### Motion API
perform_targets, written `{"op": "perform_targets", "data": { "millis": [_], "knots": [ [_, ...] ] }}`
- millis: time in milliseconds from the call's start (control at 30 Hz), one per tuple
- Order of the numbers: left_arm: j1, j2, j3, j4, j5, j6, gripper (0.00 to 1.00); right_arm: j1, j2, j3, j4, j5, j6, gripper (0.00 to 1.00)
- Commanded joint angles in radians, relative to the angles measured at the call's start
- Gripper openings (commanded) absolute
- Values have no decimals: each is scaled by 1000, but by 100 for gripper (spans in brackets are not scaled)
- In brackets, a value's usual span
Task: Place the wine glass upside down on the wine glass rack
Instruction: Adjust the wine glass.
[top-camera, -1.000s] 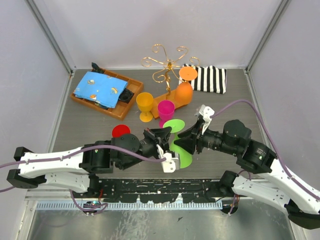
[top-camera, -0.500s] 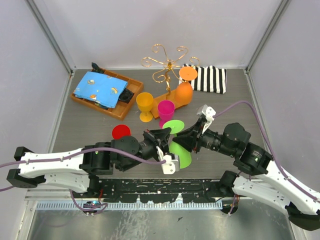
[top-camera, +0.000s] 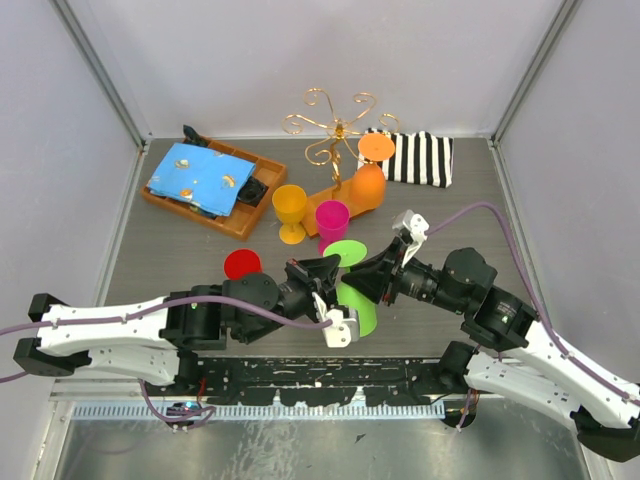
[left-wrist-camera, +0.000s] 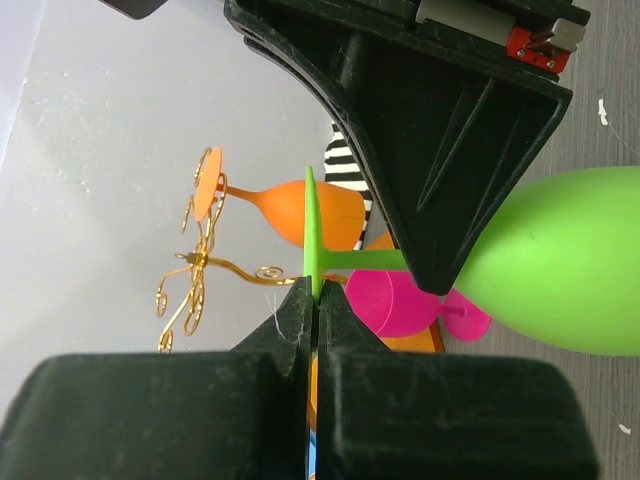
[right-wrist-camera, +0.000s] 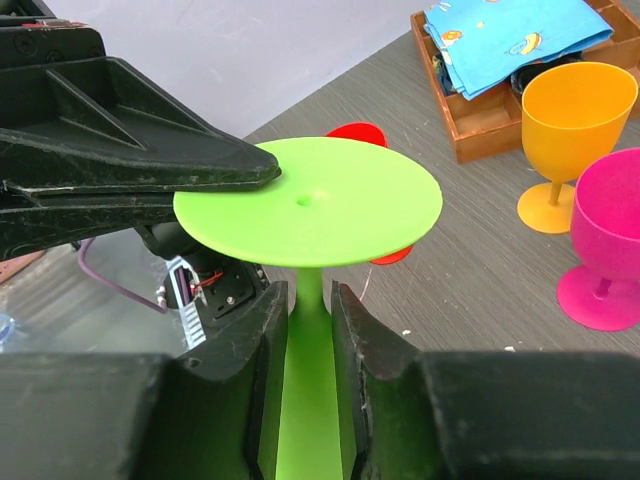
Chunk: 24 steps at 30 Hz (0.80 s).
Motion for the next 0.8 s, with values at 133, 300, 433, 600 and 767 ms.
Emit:
{"op": "perform_targets", "data": {
  "millis": [133,300,433,600,767],
  "knots": [
    [-3,-13,1,92,-31,1,0,6,1,-3,49,-29,25,12],
    [-3,-19,3,97,-32,-3,0,7,-19,-18,76,-26,23,24],
    [-3,-17,8,96,-30,-5,0,7,-14,-27,104,-54,20,39],
    [-3,-8,13,96,-26,-5,0,6,7,-33,124,-71,21,40],
    [-2,1,14,97,-22,-6,0,7,16,-40,142,-54,34,32]
  ]
}}
